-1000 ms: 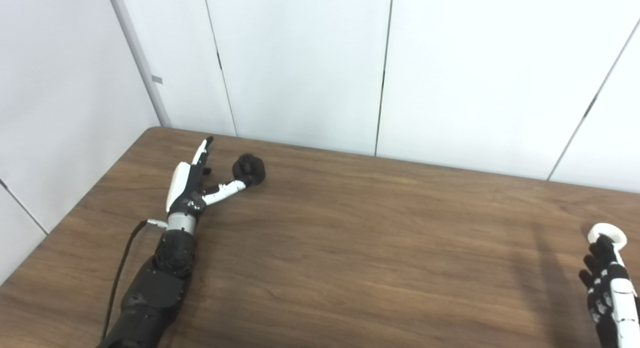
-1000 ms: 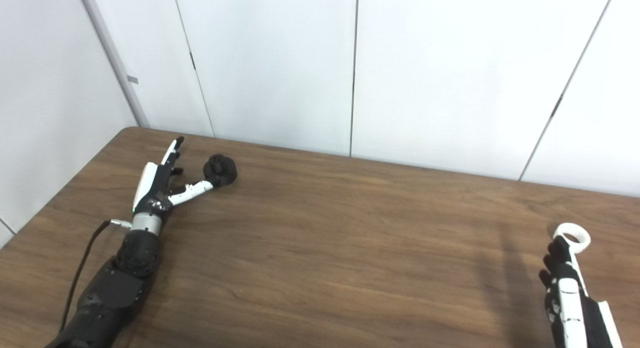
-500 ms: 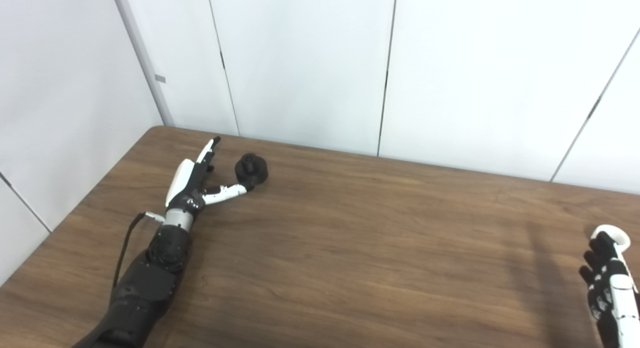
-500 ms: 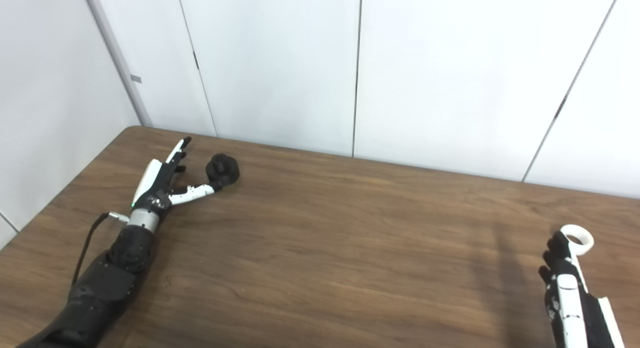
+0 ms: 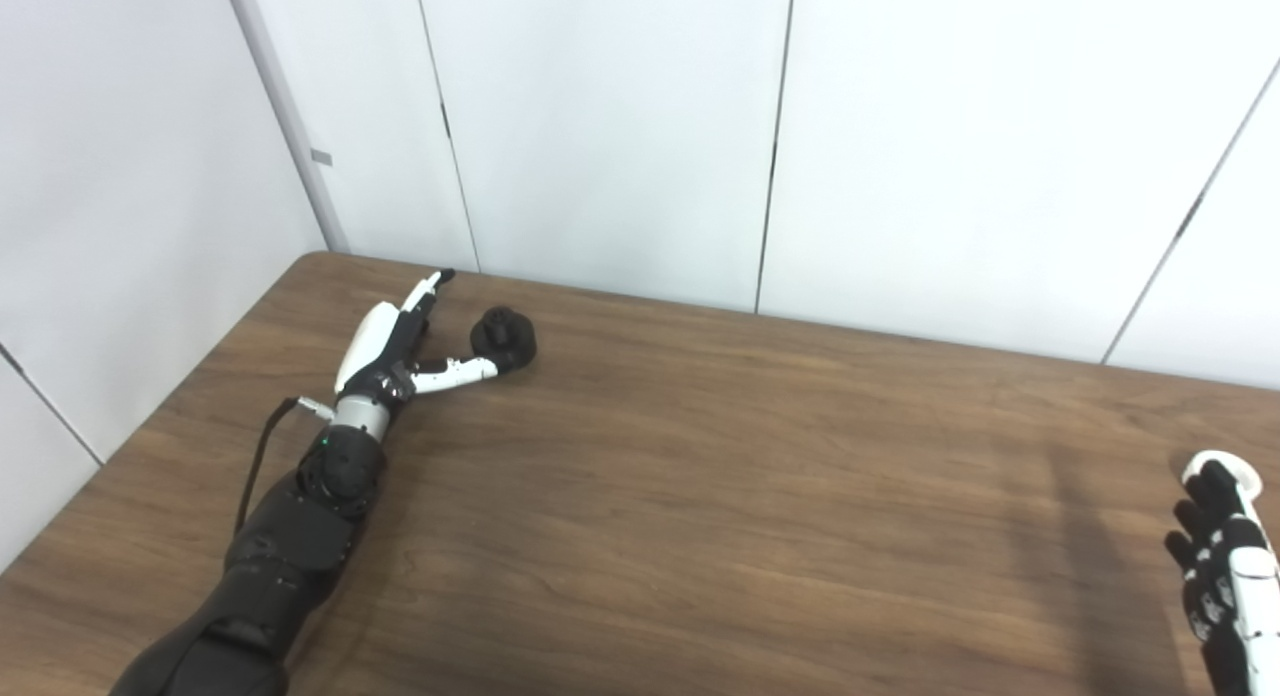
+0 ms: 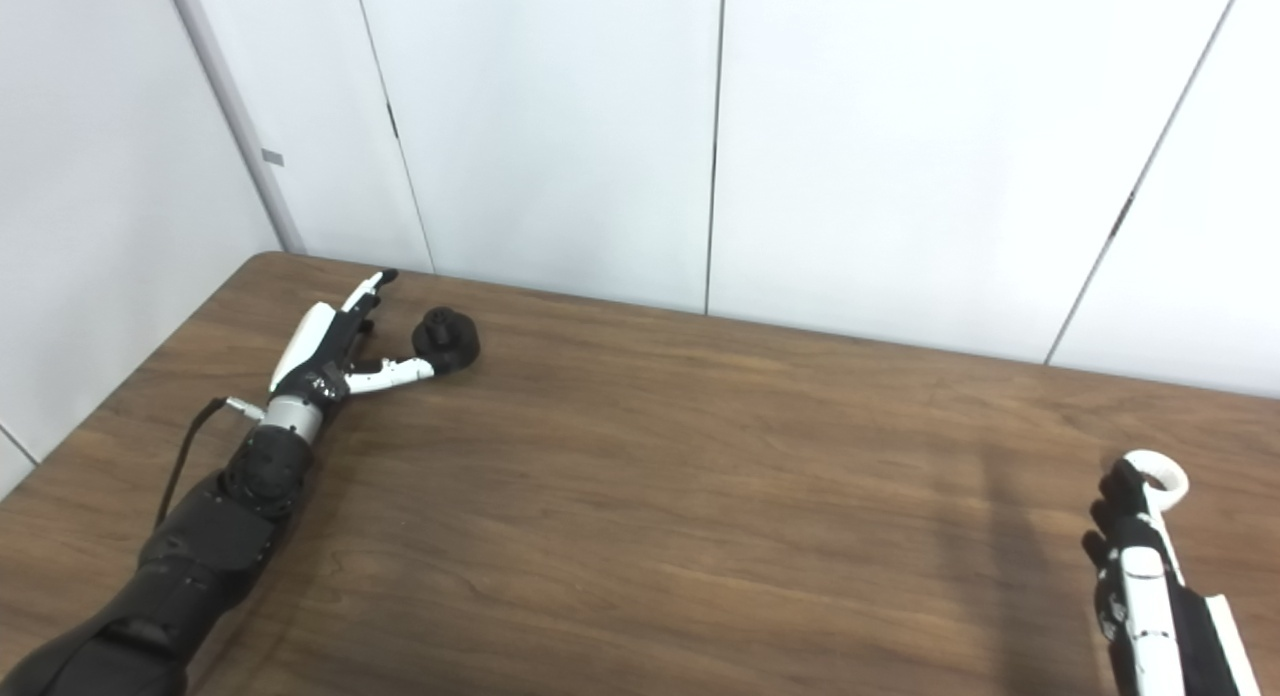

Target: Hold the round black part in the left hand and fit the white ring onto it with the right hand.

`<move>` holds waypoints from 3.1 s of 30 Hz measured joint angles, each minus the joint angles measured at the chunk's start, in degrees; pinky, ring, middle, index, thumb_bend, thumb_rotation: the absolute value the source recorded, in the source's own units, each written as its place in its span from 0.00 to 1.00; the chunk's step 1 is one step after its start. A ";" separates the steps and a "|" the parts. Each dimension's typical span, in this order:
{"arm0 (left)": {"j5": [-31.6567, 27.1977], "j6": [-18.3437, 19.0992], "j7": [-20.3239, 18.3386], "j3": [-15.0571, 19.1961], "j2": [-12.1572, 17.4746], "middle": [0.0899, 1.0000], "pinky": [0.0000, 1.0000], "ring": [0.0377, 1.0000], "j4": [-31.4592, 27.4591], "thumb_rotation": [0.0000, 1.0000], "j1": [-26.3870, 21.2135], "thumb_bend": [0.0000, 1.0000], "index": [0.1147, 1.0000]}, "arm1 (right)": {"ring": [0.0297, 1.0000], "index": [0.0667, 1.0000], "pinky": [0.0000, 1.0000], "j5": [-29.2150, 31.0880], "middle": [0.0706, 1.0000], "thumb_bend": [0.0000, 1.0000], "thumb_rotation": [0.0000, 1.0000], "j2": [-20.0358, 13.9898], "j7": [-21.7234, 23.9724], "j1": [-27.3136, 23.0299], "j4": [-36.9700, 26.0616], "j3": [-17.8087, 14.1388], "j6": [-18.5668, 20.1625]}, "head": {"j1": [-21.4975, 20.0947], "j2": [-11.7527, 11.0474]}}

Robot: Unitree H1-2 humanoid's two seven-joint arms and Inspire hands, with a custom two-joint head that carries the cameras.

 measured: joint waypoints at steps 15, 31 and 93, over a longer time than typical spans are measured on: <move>2.24 -2.34 -1.81 -4.70 1.90 0.97 0.94 0.97 5.68 0.46 -3.52 1.00 0.87 | 1.00 1.00 1.00 -1.14 1.00 0.03 1.00 0.31 -1.25 0.25 -5.56 0.26 5.52 | -1.41 1.50; 4.96 -2.70 -4.14 -7.80 3.06 0.96 1.00 1.00 7.31 0.45 -4.68 1.00 0.88 | 1.00 1.00 1.00 -1.00 1.00 0.03 1.00 0.71 -1.95 0.84 -8.28 0.25 8.37 | -2.20 2.46; 6.22 -5.29 -4.46 -12.10 2.79 0.76 0.96 0.90 14.85 0.05 -11.92 0.52 0.42 | 1.00 1.00 1.00 -1.23 1.00 0.01 1.00 0.85 -5.72 1.91 -15.26 1.02 10.93 | -3.60 3.60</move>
